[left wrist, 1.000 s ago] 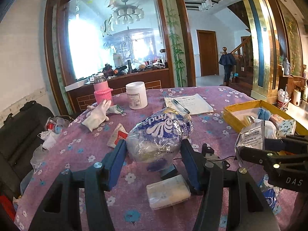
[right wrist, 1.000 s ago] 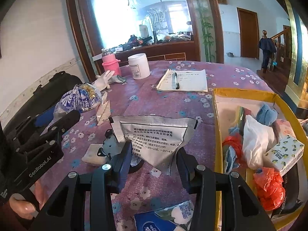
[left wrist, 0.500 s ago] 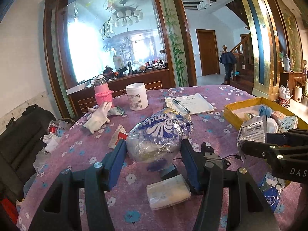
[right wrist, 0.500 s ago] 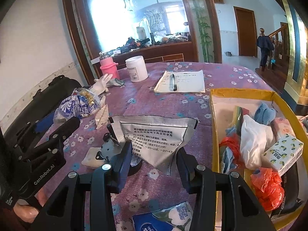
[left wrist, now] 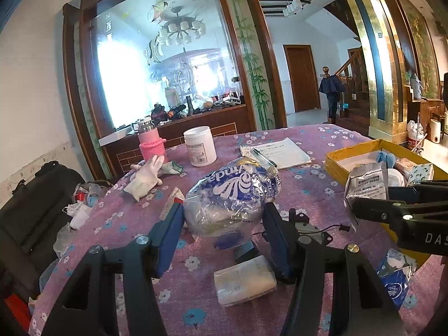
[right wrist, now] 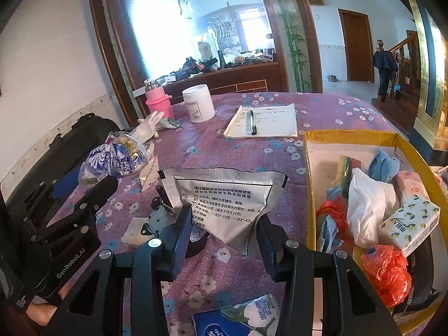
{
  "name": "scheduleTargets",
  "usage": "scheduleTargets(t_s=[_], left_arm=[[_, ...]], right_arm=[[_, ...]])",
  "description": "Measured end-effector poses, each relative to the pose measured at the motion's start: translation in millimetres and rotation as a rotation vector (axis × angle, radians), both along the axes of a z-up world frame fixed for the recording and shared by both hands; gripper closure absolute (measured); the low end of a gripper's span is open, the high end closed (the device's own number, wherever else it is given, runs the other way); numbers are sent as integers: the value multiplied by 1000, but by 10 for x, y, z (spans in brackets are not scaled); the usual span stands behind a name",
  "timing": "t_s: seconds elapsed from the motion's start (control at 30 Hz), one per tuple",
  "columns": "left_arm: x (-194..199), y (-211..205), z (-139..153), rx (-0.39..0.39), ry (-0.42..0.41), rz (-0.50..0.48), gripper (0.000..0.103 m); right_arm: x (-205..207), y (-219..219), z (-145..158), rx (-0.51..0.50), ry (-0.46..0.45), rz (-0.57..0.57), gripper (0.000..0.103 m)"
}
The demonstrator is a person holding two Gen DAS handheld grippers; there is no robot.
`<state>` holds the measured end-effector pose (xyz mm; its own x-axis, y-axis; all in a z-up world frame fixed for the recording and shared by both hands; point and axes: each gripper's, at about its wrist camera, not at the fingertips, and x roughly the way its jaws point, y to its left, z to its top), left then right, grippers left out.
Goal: Organize soft objects
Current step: 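Hold the Vinda bag with the left tool while the right tool holds the wipes packet, then carry the Vinda bag and wipes packet over the yellow tray with both tools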
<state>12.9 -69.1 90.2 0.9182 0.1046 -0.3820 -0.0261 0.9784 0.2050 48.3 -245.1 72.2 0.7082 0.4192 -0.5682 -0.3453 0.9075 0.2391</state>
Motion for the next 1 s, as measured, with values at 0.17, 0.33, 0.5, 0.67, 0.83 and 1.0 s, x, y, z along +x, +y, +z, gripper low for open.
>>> scheduleTargets(t_s=[0.17, 0.33, 0.5, 0.67, 0.83, 1.0], left_arm=[[-14, -14, -8, 5, -5, 1, 46], [-23, -28, -15, 12, -15, 1, 46], [-23, -37, -8, 13, -18, 2, 46], [-53, -58, 21, 20, -27, -4, 46], [-83, -107, 55, 16, -31, -16, 46], [-106, -204, 99, -36, -3, -67, 46]], right_arm=[[-2, -2, -17, -1, 6, -3, 55], [-10, -28, -4, 3, 0, -10, 55], [2, -86, 8, 15, -1, -26, 55], [6, -125, 24, 17, -6, -40, 55], [30, -240, 44, 23, -9, -80, 55], [109, -531, 102, 28, -25, -173, 55]])
